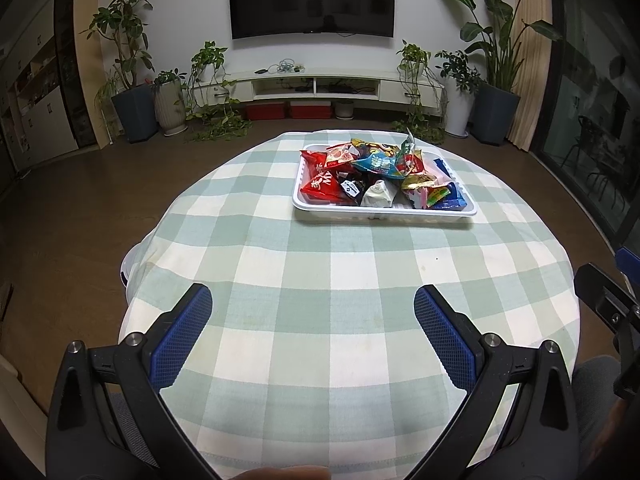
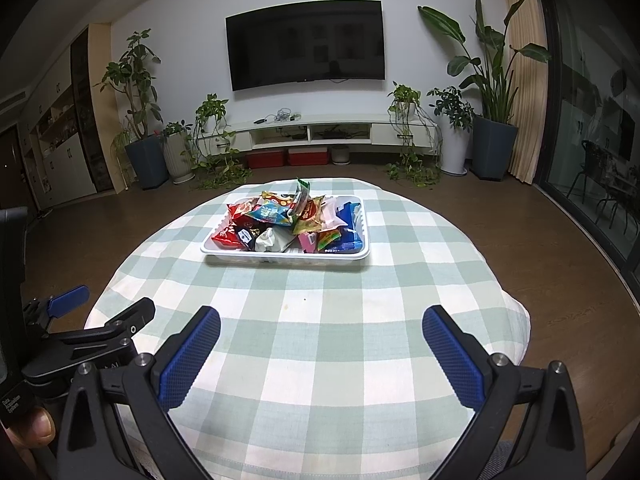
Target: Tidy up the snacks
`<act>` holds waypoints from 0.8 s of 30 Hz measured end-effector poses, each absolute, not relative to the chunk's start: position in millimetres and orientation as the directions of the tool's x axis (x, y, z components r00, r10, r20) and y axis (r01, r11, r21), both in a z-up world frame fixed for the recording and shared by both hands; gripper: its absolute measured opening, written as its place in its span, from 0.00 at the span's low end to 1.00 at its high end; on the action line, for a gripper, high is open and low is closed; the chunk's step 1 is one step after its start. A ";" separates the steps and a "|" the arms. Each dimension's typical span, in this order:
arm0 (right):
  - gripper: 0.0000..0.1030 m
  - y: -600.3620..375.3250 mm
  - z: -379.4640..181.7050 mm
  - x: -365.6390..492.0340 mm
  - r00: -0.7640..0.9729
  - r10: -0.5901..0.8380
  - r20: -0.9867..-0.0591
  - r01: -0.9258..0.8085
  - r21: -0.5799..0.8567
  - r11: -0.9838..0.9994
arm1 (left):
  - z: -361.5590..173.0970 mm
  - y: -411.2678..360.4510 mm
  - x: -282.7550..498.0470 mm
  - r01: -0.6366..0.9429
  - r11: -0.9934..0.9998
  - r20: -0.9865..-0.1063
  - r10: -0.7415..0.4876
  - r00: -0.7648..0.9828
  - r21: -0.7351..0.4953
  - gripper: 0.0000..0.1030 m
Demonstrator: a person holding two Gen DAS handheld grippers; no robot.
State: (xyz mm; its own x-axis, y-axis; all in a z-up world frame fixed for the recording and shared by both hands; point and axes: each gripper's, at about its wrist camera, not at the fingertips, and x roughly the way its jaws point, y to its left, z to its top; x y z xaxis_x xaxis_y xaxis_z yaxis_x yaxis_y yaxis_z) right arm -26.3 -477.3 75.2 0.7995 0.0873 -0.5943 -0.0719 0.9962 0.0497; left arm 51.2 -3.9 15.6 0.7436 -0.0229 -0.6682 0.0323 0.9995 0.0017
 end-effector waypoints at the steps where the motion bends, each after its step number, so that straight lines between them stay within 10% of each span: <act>1: 1.00 -477.2 74.6 -26.8 0.799 0.087 -0.595 -0.072 0.050 0.996 | 15.5 -3.9 51.0 0.032 0.999 -0.668 -0.022 0.744 0.002 1.00; 24: 1.00 -476.7 79.0 -26.4 0.797 0.087 -0.598 -0.072 0.049 0.996 | 12.8 -3.1 49.9 0.031 1.000 -0.671 -0.021 0.741 0.002 1.00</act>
